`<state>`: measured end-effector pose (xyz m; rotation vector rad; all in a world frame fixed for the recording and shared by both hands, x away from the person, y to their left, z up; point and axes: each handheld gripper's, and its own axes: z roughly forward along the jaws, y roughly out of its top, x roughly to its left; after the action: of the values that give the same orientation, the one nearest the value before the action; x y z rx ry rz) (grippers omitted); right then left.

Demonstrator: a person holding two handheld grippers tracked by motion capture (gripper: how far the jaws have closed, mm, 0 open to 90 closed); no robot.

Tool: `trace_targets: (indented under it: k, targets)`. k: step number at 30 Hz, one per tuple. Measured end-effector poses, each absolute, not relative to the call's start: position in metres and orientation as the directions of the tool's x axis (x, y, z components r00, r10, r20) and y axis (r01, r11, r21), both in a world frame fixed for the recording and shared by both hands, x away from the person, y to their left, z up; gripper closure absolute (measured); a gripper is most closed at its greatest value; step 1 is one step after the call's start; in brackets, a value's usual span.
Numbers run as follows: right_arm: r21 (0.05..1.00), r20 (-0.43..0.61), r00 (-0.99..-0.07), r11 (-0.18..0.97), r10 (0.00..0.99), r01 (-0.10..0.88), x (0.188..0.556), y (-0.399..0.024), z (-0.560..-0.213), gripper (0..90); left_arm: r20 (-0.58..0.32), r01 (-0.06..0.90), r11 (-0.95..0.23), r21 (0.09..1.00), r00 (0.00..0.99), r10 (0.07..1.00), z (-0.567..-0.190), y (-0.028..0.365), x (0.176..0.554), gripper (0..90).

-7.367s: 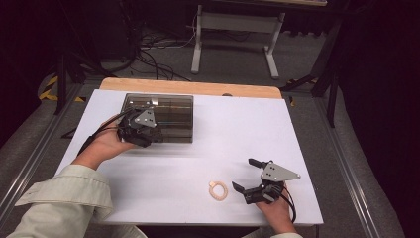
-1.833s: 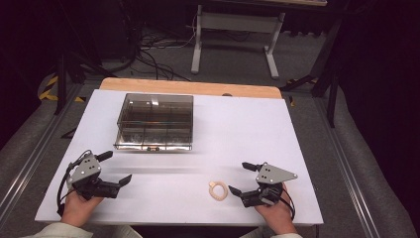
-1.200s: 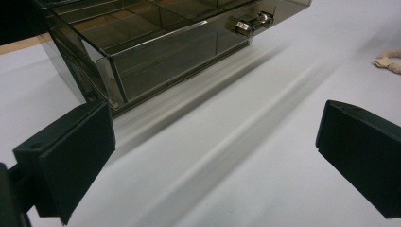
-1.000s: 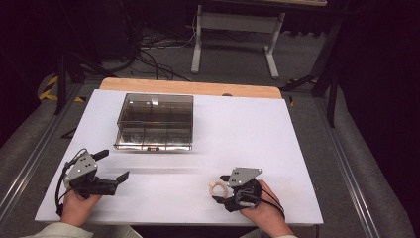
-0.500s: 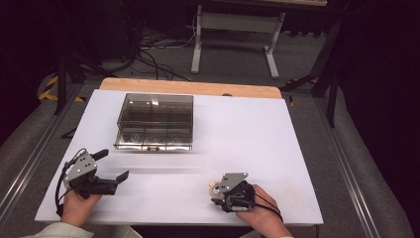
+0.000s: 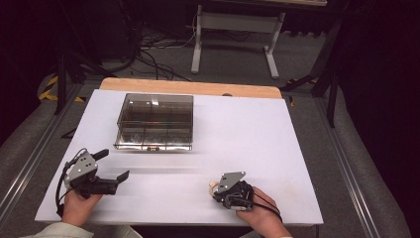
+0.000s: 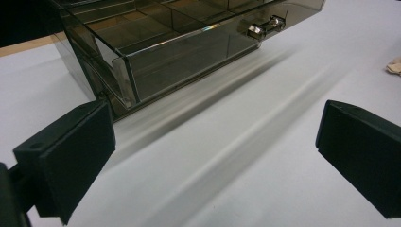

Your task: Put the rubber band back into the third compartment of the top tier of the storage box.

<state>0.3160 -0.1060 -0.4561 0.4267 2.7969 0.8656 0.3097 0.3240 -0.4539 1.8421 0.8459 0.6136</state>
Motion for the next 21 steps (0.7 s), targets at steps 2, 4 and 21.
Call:
trace_targets:
  k: [2, 4, 21]
  targets:
    - [0.575, -0.089, -0.942, 0.789, 0.324, 0.217, 0.316, -0.106, -0.456, 83.9, 0.036, 0.284, -0.274, 0.919, 0.629, 0.776, -0.454, 0.323, 0.31, 0.1]
    - [0.575, -0.093, -0.941, 0.79, 0.324, 0.215, 0.316, -0.106, -0.456, 83.9, 0.038, 0.284, -0.275, 0.919, 0.63, 0.776, -0.454, 0.323, 0.31, 0.1]
    - [0.712, -0.129, -0.921, 0.681, 0.367, 0.172, 0.312, -0.119, -0.435, 84.2, 0.043, 0.278, -0.279, 0.919, 0.633, 0.773, -0.454, 0.323, 0.309, 0.1]
